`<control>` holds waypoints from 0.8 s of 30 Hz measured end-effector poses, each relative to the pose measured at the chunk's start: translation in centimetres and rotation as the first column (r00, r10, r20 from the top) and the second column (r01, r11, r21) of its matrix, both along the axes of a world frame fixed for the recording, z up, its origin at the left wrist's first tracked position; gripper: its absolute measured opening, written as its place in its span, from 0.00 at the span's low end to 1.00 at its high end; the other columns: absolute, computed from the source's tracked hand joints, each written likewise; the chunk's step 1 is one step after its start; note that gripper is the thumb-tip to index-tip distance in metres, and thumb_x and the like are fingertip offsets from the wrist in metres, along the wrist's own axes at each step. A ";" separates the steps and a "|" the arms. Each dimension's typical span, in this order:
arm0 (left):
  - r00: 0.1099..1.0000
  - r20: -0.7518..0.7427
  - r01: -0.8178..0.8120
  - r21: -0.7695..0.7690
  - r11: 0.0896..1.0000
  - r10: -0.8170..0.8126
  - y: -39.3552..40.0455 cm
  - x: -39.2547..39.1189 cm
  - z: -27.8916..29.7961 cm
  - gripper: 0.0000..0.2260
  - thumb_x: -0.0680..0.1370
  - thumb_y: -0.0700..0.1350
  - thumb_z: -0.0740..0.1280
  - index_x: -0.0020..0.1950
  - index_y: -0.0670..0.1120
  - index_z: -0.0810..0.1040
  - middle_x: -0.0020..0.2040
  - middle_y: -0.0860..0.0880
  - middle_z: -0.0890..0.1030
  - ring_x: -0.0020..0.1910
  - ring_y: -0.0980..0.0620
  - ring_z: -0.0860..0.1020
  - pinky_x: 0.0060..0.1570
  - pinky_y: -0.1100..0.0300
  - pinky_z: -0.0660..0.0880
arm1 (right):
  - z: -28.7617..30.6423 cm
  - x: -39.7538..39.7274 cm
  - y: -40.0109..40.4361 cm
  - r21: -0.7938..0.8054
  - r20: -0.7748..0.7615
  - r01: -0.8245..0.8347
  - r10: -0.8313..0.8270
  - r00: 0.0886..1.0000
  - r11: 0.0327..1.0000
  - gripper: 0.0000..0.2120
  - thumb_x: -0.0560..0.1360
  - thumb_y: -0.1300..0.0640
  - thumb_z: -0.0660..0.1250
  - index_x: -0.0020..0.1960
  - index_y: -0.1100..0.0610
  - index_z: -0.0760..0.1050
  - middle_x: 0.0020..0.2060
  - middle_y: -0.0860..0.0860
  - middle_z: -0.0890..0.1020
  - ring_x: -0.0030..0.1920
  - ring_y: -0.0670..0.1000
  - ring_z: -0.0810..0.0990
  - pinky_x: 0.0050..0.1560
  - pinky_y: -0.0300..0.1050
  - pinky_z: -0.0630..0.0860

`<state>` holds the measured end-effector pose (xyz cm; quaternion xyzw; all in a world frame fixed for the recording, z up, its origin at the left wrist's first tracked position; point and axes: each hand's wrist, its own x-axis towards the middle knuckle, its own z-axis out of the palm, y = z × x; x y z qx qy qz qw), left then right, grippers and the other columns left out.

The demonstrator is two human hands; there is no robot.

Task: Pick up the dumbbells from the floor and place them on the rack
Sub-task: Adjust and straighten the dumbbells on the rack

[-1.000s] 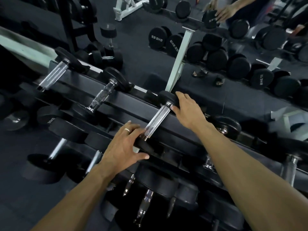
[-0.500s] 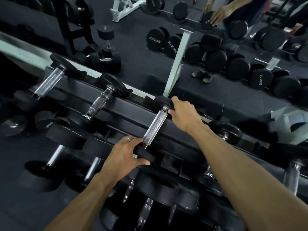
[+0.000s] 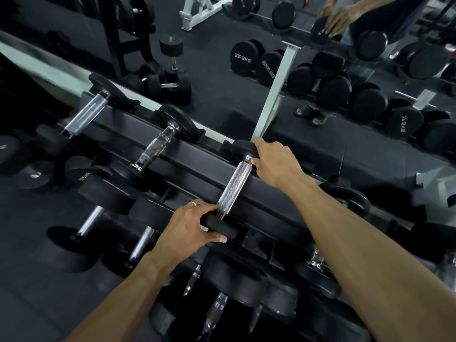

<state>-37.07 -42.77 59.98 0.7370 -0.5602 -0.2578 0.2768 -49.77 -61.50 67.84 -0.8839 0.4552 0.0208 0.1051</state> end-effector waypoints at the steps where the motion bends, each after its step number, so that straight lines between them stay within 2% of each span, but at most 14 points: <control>1: 1.000 0.004 0.006 -0.007 1.000 -0.006 -0.1 0.1 0.1 0.32 0.60 0.54 0.81 0.62 0.48 0.80 0.49 0.58 0.76 0.49 0.59 0.74 0.51 0.74 0.65 | 0.0 0.0 0.0 0.001 0.000 0.001 -0.001 1.000 1.000 0.11 0.80 0.55 0.63 0.59 0.58 0.68 0.41 0.54 0.76 0.44 0.60 0.78 0.44 0.54 0.76; 6: 1.000 0.008 0.019 -0.001 1.000 -0.019 -0.3 0.5 0.5 0.32 0.60 0.54 0.81 0.61 0.47 0.80 0.52 0.52 0.80 0.52 0.53 0.77 0.55 0.63 0.70 | 0.0 -0.1 0.0 0.006 0.007 0.007 -0.007 1.000 1.000 0.11 0.80 0.55 0.62 0.59 0.58 0.69 0.43 0.55 0.78 0.43 0.59 0.78 0.45 0.54 0.76; 10: 1.000 0.005 0.027 0.033 0.999 -0.027 -0.5 0.8 0.7 0.33 0.60 0.54 0.81 0.62 0.46 0.80 0.53 0.50 0.80 0.54 0.52 0.77 0.56 0.63 0.69 | -0.2 -0.1 0.0 -0.006 0.029 0.022 -0.022 0.999 1.000 0.11 0.80 0.54 0.62 0.59 0.58 0.69 0.40 0.53 0.76 0.42 0.58 0.77 0.44 0.53 0.75; 14: 0.999 0.033 0.036 0.077 0.996 -0.039 -0.3 0.6 0.9 0.33 0.61 0.56 0.80 0.64 0.48 0.78 0.56 0.52 0.79 0.57 0.53 0.76 0.57 0.65 0.68 | 0.1 -0.1 -0.1 0.045 0.014 0.021 -0.022 1.000 0.999 0.11 0.79 0.55 0.63 0.59 0.58 0.69 0.45 0.57 0.80 0.45 0.61 0.79 0.48 0.55 0.78; 16: 0.998 0.048 0.038 0.103 0.994 -0.043 -0.1 0.8 1.4 0.36 0.62 0.57 0.80 0.67 0.51 0.75 0.60 0.53 0.76 0.61 0.53 0.73 0.60 0.64 0.66 | 0.6 0.1 -0.1 0.086 0.018 0.019 -0.020 1.000 0.996 0.13 0.78 0.55 0.63 0.60 0.57 0.69 0.49 0.57 0.80 0.46 0.60 0.79 0.48 0.54 0.78; 19: 0.996 0.067 0.049 0.151 0.987 -0.059 0.6 1.9 2.4 0.45 0.62 0.60 0.78 0.75 0.58 0.62 0.71 0.52 0.67 0.72 0.54 0.63 0.67 0.61 0.61 | 1.4 1.0 0.3 0.100 0.048 -0.016 0.011 0.999 0.995 0.26 0.74 0.56 0.65 0.71 0.56 0.64 0.60 0.56 0.76 0.56 0.58 0.76 0.55 0.54 0.77; 21: 0.994 0.097 0.042 0.156 0.987 -0.057 1.5 3.0 3.2 0.47 0.63 0.62 0.77 0.76 0.62 0.57 0.75 0.51 0.61 0.74 0.53 0.59 0.70 0.57 0.60 | 1.8 2.4 0.9 0.083 0.093 -0.049 0.042 0.995 0.995 0.29 0.75 0.52 0.65 0.73 0.57 0.61 0.65 0.56 0.72 0.63 0.58 0.73 0.60 0.55 0.74; 24: 0.988 0.152 -0.025 0.064 0.998 0.015 2.4 5.4 4.2 0.45 0.64 0.66 0.74 0.76 0.59 0.60 0.74 0.49 0.63 0.74 0.53 0.60 0.69 0.55 0.63 | 1.7 5.4 2.0 0.052 0.135 -0.090 0.082 0.987 0.995 0.27 0.77 0.48 0.64 0.71 0.59 0.63 0.66 0.58 0.72 0.66 0.59 0.70 0.67 0.55 0.68</control>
